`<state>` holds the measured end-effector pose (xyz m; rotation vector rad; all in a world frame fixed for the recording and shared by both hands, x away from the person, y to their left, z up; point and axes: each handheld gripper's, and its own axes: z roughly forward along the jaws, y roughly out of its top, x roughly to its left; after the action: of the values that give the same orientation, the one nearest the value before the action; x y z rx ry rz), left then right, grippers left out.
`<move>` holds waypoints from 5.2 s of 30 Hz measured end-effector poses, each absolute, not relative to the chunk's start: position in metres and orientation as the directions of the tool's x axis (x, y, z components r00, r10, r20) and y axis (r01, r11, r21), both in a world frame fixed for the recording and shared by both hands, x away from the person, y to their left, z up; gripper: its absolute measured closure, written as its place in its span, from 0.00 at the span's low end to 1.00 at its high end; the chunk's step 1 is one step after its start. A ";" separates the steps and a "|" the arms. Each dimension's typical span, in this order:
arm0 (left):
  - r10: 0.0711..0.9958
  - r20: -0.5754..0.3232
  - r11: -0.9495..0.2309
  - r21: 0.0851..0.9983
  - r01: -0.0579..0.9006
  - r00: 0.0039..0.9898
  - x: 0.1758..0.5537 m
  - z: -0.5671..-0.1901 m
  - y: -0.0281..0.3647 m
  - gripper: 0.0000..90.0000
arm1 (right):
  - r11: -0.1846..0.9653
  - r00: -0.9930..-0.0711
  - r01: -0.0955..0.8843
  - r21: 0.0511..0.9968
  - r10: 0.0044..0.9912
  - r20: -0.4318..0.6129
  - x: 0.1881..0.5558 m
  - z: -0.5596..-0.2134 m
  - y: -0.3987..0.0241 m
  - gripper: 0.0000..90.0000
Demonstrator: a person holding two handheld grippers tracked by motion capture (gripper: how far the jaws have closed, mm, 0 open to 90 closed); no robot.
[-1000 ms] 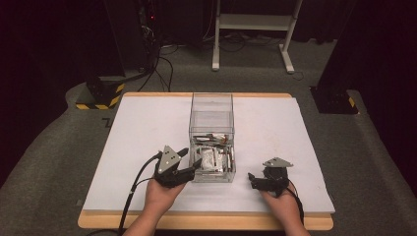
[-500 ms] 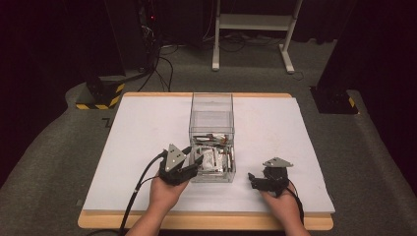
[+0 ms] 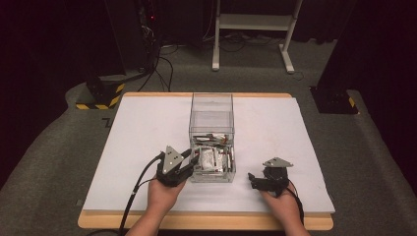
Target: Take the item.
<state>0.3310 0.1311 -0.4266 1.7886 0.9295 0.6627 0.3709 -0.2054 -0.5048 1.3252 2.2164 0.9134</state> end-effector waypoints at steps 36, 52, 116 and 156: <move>0.856 -0.001 -0.181 0.937 0.300 0.517 0.334 -0.437 0.129 0.61 | 0.337 -0.471 0.621 0.708 0.882 -0.007 0.371 -0.505 -0.206 0.16; 0.869 -0.043 -0.127 0.944 0.305 0.493 0.330 -0.443 0.135 0.91 | 0.338 -0.471 0.621 0.708 0.882 -0.008 0.371 -0.505 -0.205 0.16; 0.878 -0.082 0.009 0.988 0.155 0.471 0.326 -0.411 0.150 1.00 | 0.337 -0.471 0.621 0.707 0.882 -0.006 0.371 -0.505 -0.206 0.16; 0.886 -0.073 0.023 0.993 0.113 0.458 0.317 -0.397 0.168 1.00 | 0.337 -0.471 0.622 0.707 0.882 -0.007 0.371 -0.505 -0.205 0.16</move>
<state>0.3168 0.1682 -0.3968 1.4367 0.9418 0.7633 0.3710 -0.2054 -0.5048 1.3255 2.2170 0.9125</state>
